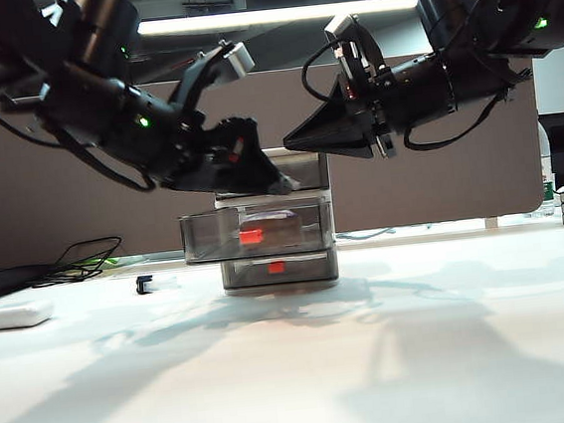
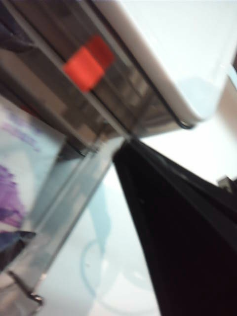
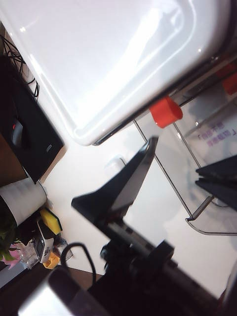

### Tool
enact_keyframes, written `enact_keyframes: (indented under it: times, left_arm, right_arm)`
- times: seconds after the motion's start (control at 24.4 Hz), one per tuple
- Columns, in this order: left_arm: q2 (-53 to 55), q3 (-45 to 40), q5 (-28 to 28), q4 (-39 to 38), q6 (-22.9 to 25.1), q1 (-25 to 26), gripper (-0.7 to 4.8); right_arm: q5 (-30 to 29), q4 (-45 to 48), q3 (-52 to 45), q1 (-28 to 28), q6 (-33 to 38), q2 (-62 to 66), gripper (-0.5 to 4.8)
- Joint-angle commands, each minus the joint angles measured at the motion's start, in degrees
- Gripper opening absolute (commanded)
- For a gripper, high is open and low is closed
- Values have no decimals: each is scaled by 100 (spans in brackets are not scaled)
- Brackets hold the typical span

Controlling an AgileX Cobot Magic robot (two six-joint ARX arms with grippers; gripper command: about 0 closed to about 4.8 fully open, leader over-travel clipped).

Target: Open the second layer of the drawer on the table, pick up a pack of napkins on the table and put it in, and finally close the drawer.

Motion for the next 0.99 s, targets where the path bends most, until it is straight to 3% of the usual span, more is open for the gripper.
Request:
enact_keyframes:
  times: [0.04,0.12,0.16,0.25,0.37,0.74,0.82,0.99]
  left_arm:
    - [-717,22,-68,-852,22,-9,467]
    - [-1392,22,-46,-1823,4,-9,304]
    - [-1641,22,2,-2334,-2,-9,165]
    - [-1794,24,389,-3224,-2,-2,23]
    - [-1624,22,774,-3856,48,-7,-6]
    - [-378,24,704,-2874,2,-7,-6]
    - [-304,24,704,-2739,2,-7,-6]
    - [-269,24,577,-2227,-2,-7,-6]
  right_arm:
    - [-129,66,24,7,-17,-197,-5]
    - [0,118,63,7,-17,-369,-5]
    - [188,52,216,7,-22,-378,-5]
    - [452,28,470,7,-50,-313,-5]
    - [581,-26,979,15,-87,4,-5]
    - [780,-955,2894,111,-129,1351,-5]
    - [811,-994,3058,140,-129,1486,-5]
    - [1410,-1156,3095,188,-157,1628,-5]
